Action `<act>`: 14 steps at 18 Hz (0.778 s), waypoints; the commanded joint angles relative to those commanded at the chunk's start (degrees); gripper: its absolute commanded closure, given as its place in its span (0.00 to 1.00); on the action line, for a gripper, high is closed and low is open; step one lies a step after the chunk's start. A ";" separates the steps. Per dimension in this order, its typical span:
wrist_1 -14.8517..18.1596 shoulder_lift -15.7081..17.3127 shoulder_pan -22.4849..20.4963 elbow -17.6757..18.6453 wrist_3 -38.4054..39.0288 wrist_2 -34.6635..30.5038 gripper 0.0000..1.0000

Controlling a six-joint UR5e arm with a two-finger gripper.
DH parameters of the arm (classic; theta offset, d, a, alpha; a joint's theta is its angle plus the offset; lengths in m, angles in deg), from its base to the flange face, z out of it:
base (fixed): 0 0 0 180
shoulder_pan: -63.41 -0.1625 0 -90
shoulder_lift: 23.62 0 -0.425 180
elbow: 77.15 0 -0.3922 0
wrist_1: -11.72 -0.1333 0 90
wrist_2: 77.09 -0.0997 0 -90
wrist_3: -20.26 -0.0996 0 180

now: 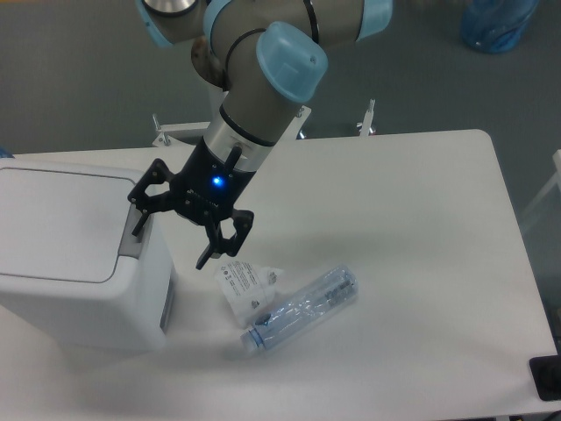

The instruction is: Open the trash can

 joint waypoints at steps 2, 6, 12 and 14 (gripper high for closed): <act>0.00 -0.09 0.00 0.00 0.00 0.00 0.00; 0.00 -0.17 0.09 0.09 0.00 0.00 0.00; 0.00 -0.09 0.09 0.62 0.00 -0.09 0.00; 0.00 -0.09 0.09 0.62 0.00 0.00 0.00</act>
